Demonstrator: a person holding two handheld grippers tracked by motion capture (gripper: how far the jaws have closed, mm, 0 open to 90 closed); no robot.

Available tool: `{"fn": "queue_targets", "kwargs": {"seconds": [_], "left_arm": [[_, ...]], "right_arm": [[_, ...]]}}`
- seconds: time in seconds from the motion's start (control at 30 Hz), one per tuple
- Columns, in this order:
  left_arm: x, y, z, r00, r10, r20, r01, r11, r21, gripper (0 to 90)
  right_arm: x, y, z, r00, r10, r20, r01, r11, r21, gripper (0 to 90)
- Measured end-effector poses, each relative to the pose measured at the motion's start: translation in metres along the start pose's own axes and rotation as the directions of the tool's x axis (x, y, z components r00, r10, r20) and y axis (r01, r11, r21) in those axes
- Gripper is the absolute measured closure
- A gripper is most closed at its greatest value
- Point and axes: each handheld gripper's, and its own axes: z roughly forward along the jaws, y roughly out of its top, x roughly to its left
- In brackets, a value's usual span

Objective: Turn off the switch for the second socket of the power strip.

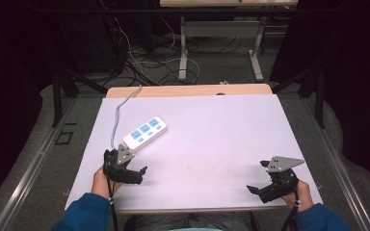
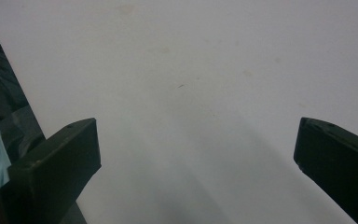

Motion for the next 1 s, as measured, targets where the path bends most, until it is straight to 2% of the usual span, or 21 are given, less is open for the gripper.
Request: {"fn": "queue_targets", "kwargs": {"seconds": [0.1,0.27,0.47,0.5,0.7,1.0], "left_arm": [[0.002,0.004,0.003,0.9998,0.018,-0.006,-0.018,0.9998,0.003,0.0],[0.005,0.007,0.007,0.9999,0.01,-0.005,-0.01,0.9999,0.003,0.0],[0.009,0.011,0.011,0.9996,0.025,-0.011,-0.025,0.9996,0.013,0.0],[0.009,0.011,0.012,0.9999,0.015,-0.002,-0.015,0.9998,0.012,0.0],[0.014,0.013,0.014,1.0,0.003,-0.003,-0.003,0.9999,0.015,0.0],[0.02,0.02,0.019,1.0,0.007,-0.007,-0.007,0.9997,0.023,0.0]], "right_arm": [[0.0,0.0,0.0,1.0,-0.001,-0.003,0.001,1.0,-0.002,0.0],[0.001,0.0,0.0,0.9999,0.008,-0.008,-0.008,1.0,0.005,0.0],[0.002,0.0,0.0,0.9999,0.009,-0.008,-0.009,1.0,0.005,0.0],[0.001,0.0,0.0,0.9999,0.007,-0.011,-0.007,1.0,0.019,0.0],[0.001,0.0,0.001,1.0,0.005,-0.007,-0.005,1.0,0.019,0.0],[0.001,0.0,0.002,1.0,0.001,-0.008,-0.001,1.0,0.015,0.0]]}}
